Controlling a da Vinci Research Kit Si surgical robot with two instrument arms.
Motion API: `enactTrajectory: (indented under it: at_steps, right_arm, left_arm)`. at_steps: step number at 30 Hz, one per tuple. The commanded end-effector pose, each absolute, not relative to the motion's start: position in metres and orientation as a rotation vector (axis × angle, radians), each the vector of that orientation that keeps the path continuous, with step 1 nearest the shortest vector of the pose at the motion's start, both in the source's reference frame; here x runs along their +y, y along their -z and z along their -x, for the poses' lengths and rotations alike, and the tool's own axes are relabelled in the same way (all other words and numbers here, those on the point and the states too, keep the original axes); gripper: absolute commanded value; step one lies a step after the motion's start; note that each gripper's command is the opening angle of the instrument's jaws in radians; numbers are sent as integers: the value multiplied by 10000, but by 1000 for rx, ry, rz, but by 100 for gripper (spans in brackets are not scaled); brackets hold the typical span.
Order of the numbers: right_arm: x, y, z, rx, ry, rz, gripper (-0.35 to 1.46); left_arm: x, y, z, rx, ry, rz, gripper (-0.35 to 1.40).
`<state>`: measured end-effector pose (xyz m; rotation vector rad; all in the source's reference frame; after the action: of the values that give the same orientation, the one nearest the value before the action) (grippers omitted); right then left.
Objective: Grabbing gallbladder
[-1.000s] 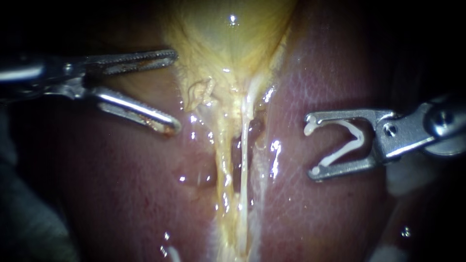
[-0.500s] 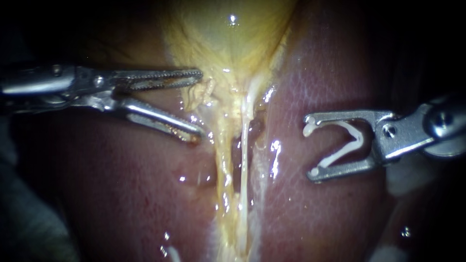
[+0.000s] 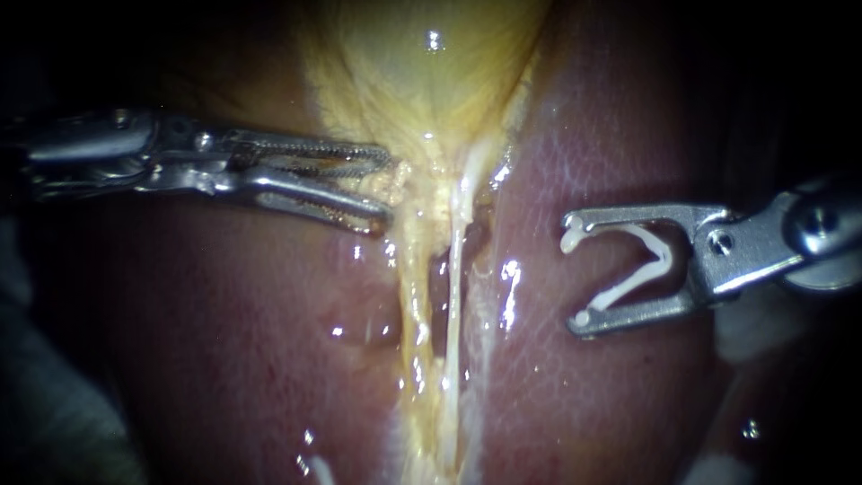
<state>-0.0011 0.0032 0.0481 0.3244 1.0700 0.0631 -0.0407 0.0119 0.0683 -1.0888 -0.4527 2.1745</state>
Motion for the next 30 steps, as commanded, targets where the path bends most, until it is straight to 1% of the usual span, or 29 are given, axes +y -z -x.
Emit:
enactTrajectory:
  at_steps: [1,3,10,13,15,19,22,25,29,30]
  right_arm:
    - [32,-481,11,1070,-64,-324,50]
    - [32,-481,10,1070,-64,-324,50]
    - [32,-480,11,1070,-64,-325,50]
    - [32,-480,11,1070,-64,-325,50]
    - [32,-480,11,1070,-64,-325,50]
    - [32,-479,11,1070,-64,-325,50]
    - [33,-479,11,1070,-64,-325,50]
    - [33,-479,11,1070,-64,-325,50]
    - [33,-479,11,1070,-64,-326,50]
    - [33,-479,11,1070,-64,-326,50]
  left_arm:
    - [119,-685,406,-454,-2176,1091,27]
    - [119,-687,406,-455,-2179,1088,27]
    - [117,-690,406,-469,-2179,1042,39]
    - [115,-693,406,-474,-2179,1020,39]
    - [115,-694,406,-478,-2170,1012,36]
    - [115,-693,406,-487,-2158,997,22]
    - [115,-692,406,-495,-2145,983,7]
    - [115,-688,406,-507,-2127,962,-15]
    - [116,-679,407,-506,-2107,950,-35]
    - [116,-676,408,-508,-2107,946,-35]
